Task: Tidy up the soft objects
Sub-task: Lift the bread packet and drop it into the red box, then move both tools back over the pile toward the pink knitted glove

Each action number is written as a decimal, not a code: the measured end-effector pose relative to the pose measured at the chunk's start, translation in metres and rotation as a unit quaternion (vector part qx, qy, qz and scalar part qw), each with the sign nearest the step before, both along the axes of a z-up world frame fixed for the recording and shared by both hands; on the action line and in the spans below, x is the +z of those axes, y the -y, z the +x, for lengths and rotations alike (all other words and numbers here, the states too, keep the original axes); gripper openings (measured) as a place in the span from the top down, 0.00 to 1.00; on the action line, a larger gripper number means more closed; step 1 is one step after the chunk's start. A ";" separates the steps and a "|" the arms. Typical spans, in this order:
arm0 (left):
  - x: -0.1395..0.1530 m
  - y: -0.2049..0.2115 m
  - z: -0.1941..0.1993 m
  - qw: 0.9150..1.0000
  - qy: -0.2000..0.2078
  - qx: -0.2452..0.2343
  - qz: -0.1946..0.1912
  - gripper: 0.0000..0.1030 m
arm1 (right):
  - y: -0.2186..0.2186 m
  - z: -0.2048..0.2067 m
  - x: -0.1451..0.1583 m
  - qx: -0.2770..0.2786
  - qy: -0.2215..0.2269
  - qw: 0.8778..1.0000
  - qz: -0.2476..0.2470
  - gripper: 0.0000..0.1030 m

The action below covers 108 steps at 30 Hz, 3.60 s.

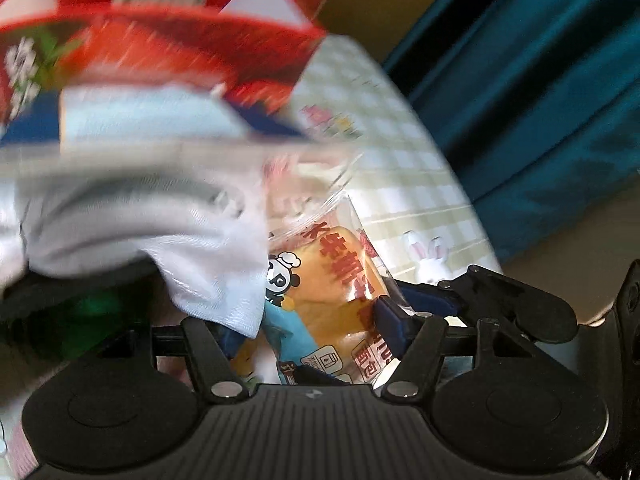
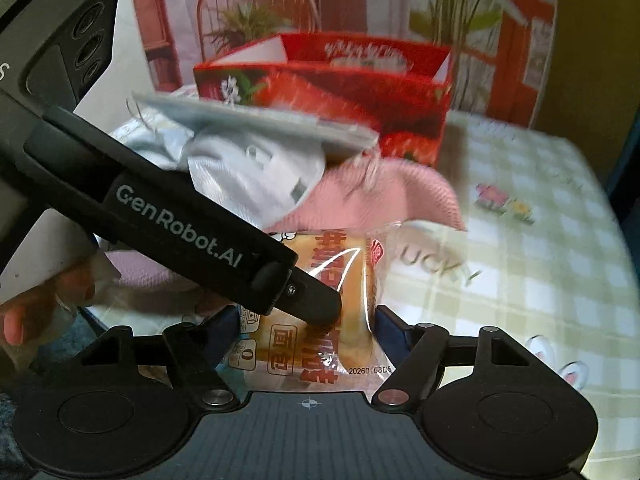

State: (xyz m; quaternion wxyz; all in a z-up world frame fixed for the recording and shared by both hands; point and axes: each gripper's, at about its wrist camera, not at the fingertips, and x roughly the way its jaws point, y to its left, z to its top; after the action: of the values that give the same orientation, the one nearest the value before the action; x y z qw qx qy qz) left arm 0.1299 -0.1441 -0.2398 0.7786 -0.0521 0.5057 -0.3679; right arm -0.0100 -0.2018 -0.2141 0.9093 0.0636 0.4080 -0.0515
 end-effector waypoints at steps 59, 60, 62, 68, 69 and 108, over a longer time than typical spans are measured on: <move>0.050 0.014 0.222 0.993 0.064 0.098 -0.003 0.32 | 0.122 0.239 0.045 -0.033 0.102 0.994 0.031 0.33; 0.050 0.013 0.222 0.993 0.066 0.097 0.000 0.32 | 0.122 0.240 0.043 -0.038 0.098 0.994 0.028 0.33; 0.050 0.010 0.221 0.991 0.083 0.105 0.019 0.31 | 0.121 0.240 0.040 -0.046 0.090 0.995 0.013 0.34; 0.063 -0.018 0.211 0.985 0.103 0.138 0.024 0.30 | 0.118 0.227 0.051 -0.049 0.098 0.994 -0.005 0.32; 0.068 -0.021 0.207 0.983 0.114 0.140 0.028 0.30 | 0.116 0.224 0.054 -0.047 0.104 0.993 -0.006 0.32; 0.027 -0.138 -0.043 0.970 0.171 0.159 0.073 0.38 | -0.011 0.018 0.032 -0.028 0.082 0.996 -0.011 0.28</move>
State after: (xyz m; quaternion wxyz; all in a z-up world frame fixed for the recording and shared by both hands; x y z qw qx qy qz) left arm 0.0867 -0.0059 -0.2126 0.9037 -0.0112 0.3759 -0.2045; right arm 0.0079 -0.1909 -0.1824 0.9386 0.0692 0.3294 -0.0755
